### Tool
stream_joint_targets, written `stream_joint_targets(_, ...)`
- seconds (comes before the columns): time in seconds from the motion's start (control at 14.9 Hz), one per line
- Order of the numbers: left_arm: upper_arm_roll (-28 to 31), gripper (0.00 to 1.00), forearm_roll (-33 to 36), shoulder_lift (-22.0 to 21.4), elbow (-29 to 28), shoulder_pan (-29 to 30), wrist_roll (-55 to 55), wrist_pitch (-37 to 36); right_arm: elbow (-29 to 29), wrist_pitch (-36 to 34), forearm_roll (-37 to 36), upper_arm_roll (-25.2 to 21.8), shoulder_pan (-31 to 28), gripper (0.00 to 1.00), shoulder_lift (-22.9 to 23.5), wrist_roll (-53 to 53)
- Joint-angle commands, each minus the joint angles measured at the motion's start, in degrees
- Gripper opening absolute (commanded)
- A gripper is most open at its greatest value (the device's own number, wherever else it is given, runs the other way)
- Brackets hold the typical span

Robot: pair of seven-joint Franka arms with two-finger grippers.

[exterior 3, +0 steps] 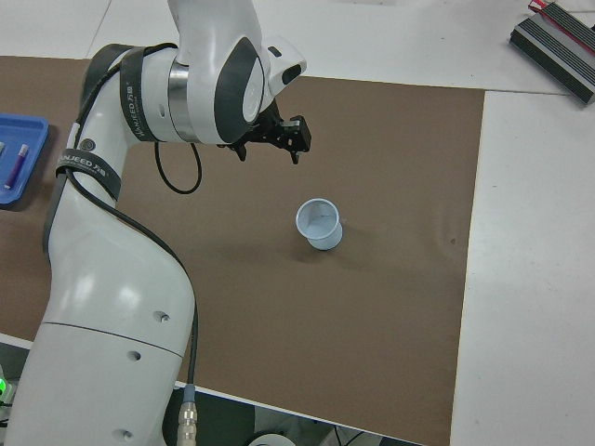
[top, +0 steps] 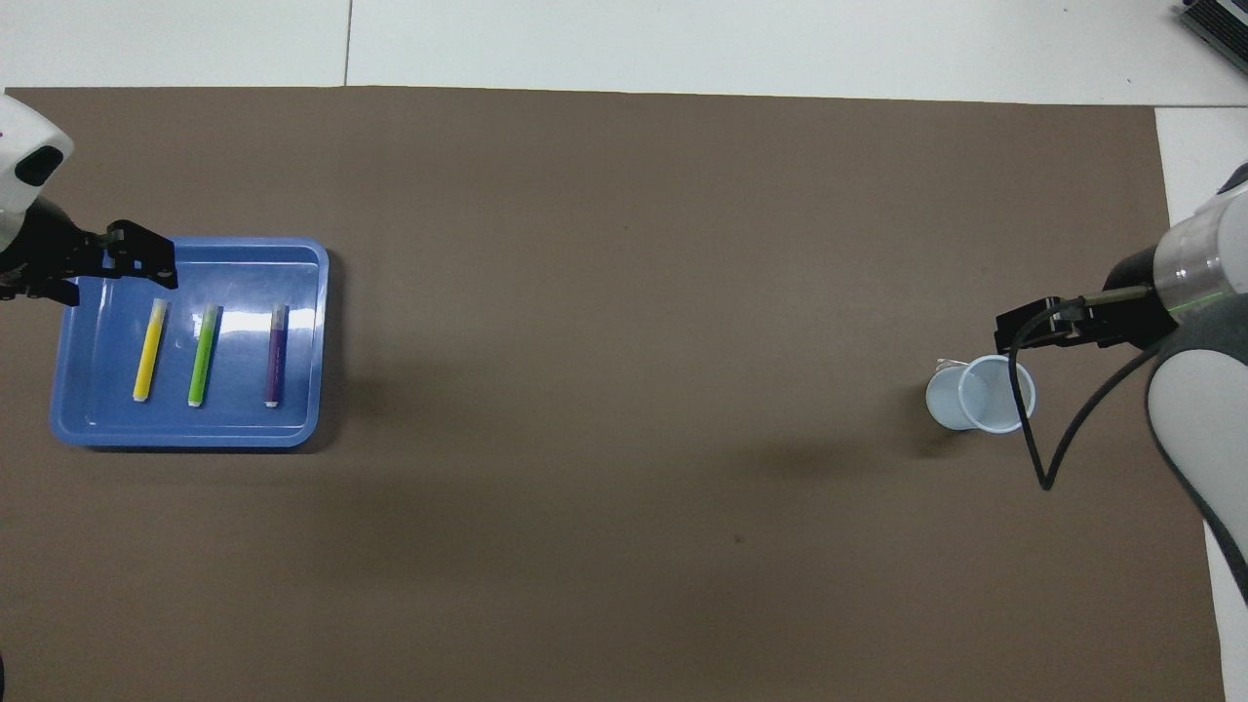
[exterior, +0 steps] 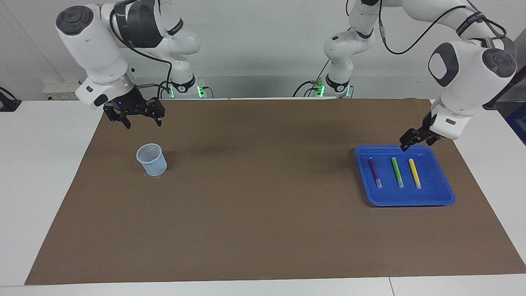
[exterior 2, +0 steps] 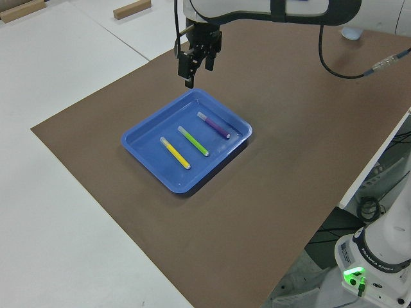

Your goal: Right arm passes pens to left for tray arrangement

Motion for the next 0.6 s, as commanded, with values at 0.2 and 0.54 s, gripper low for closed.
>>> stream_joint_targets(0.2,1.65,1.0,-2.94,-5.13,1.59,-3.95,-1.05,-3.83,0.96,-1.22,-1.13,0.03,-0.1,1.0,0.2,1.1)
stream_joint_targets(0.54,15.88,1.0,-2.94,-6.37,6.32,-19.6,-0.96,-12.86,0.96,-1.22,-1.13,0.12,-0.19,1.0,0.2,1.1)
